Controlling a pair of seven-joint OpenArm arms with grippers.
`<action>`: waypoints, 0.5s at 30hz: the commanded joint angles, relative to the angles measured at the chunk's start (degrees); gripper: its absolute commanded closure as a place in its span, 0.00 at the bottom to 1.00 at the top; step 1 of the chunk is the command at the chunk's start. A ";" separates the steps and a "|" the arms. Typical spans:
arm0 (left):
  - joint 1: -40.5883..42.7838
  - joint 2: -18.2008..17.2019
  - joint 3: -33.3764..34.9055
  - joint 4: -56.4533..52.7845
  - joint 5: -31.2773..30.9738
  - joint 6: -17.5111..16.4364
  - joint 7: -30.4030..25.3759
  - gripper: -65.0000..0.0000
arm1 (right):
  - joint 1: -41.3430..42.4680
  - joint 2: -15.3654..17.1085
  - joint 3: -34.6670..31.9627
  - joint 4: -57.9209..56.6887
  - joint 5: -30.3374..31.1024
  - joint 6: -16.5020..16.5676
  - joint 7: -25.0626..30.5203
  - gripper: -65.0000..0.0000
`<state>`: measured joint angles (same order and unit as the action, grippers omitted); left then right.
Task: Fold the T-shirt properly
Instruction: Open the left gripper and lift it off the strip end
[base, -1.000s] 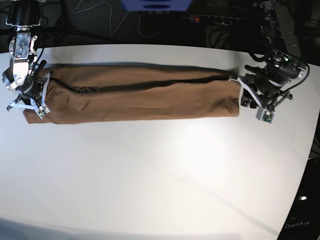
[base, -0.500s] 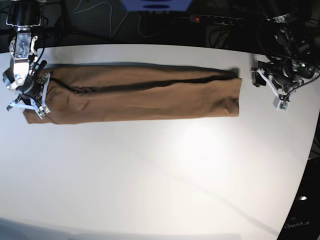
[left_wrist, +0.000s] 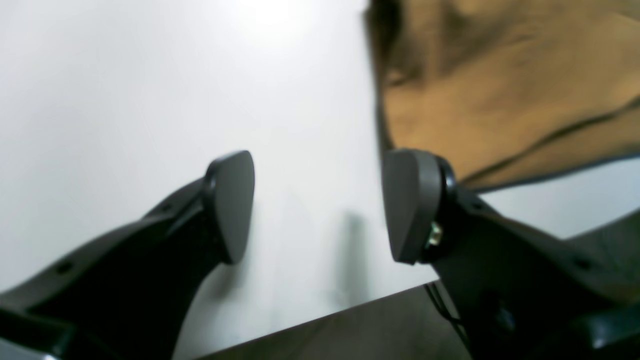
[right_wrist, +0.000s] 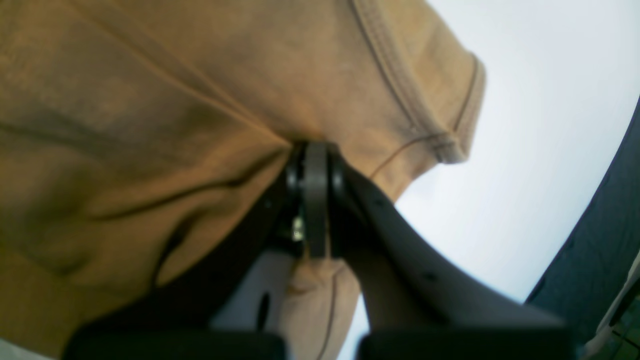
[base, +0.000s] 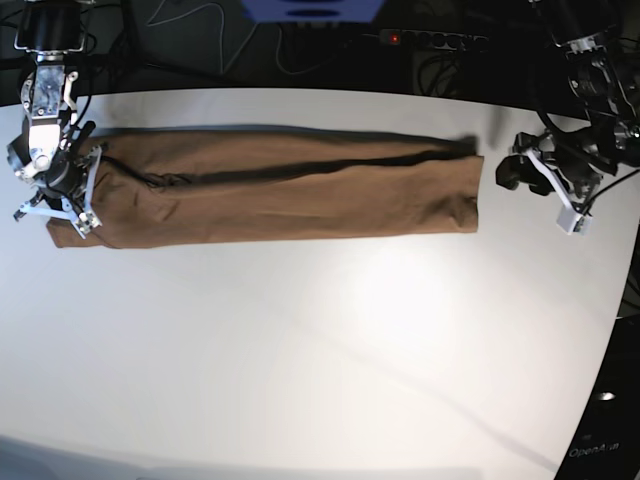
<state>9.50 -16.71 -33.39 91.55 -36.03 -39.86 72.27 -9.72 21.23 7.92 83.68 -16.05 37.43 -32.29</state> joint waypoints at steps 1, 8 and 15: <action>-0.40 -1.27 -1.73 0.98 -1.99 -0.14 0.21 0.39 | -0.53 -0.18 -0.32 -0.47 1.50 2.57 -0.72 1.00; -1.54 -0.92 -4.55 -1.66 -4.01 -0.14 1.36 0.39 | -0.61 -0.18 -0.32 -0.56 1.50 2.57 -0.63 1.00; -2.33 -0.74 -4.46 -6.49 -4.28 -0.14 0.92 0.39 | -0.79 -0.18 -0.32 -0.56 1.50 2.57 -0.63 1.00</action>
<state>8.10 -16.32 -37.60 83.96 -39.03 -39.88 74.02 -9.76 21.23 7.92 83.61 -15.99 37.43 -32.08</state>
